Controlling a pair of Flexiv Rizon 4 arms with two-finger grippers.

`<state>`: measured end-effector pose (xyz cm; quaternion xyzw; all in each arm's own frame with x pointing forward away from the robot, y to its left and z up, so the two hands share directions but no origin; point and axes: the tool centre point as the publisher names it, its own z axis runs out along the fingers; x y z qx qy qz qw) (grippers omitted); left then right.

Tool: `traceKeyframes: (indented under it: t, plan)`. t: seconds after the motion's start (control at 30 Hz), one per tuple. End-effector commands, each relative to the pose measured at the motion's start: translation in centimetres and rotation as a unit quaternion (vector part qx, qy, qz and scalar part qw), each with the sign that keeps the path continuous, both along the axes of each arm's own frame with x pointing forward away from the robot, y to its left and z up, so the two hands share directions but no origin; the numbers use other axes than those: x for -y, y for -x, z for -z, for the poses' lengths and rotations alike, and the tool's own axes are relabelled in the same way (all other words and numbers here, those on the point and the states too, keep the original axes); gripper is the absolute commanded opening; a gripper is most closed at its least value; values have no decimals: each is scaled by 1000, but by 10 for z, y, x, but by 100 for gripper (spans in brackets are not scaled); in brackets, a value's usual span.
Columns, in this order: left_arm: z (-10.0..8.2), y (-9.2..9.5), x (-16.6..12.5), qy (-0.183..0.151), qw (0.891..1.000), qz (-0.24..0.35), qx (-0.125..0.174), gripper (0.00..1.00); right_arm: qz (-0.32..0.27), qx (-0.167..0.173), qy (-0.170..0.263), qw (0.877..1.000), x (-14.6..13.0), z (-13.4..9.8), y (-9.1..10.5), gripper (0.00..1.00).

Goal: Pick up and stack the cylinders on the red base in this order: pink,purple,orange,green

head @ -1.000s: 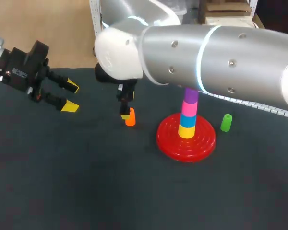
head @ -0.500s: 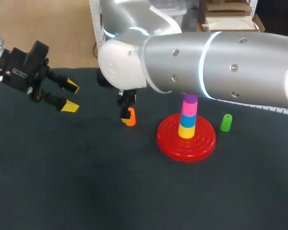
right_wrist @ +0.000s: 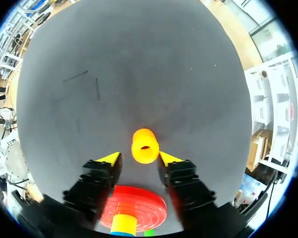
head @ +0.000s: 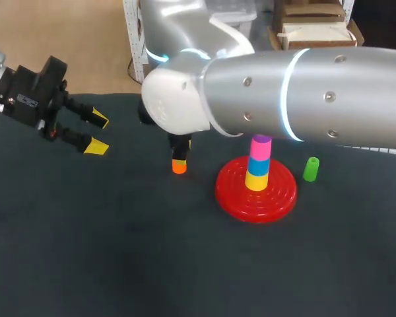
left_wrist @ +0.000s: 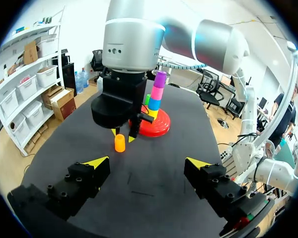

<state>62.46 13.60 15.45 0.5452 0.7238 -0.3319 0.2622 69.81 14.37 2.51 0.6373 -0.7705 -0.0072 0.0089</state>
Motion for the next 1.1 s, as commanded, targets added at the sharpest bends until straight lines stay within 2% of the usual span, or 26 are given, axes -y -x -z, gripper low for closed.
traceKeyframes:
  t: [0.03,0.3,0.33,0.4,0.47,0.5,0.53,0.57,0.6,1.1]
  plan:
    - [1,0,-1,1,1000,0,1,100,-1,3,3,1000,-4,0,-1,0]
    - [1,0,-1,1,1000,0,1,100,-2,3,6,1000,-10,0,-4,0]
    - [1,0,-1,1,1000,0,1,100,-1,4,7,1000,-10,0,-4,3]
    - [1,0,-1,1,1000,0,1,100,-1,4,7,1000,-10,-1,-5,17]
    - [1,0,-1,1,1000,0,1,100,-1,4,8,1000,-10,-2,-5,42]
    - [1,0,-1,1,1000,0,1,100,0,5,8,1000,-9,-2,-4,47]
    - [1,0,-1,1,1000,0,1,100,0,4,9,1000,-9,-2,-4,62]
    - [1,0,-1,1,1000,0,1,100,1,4,9,1000,-8,-2,-4,84]
    - [1,0,-1,1,1000,0,1,100,2,3,9,1000,-8,-2,-3,100]
    - [1,0,-1,1,1000,0,1,100,10,3,8,1000,-3,-1,1,100]
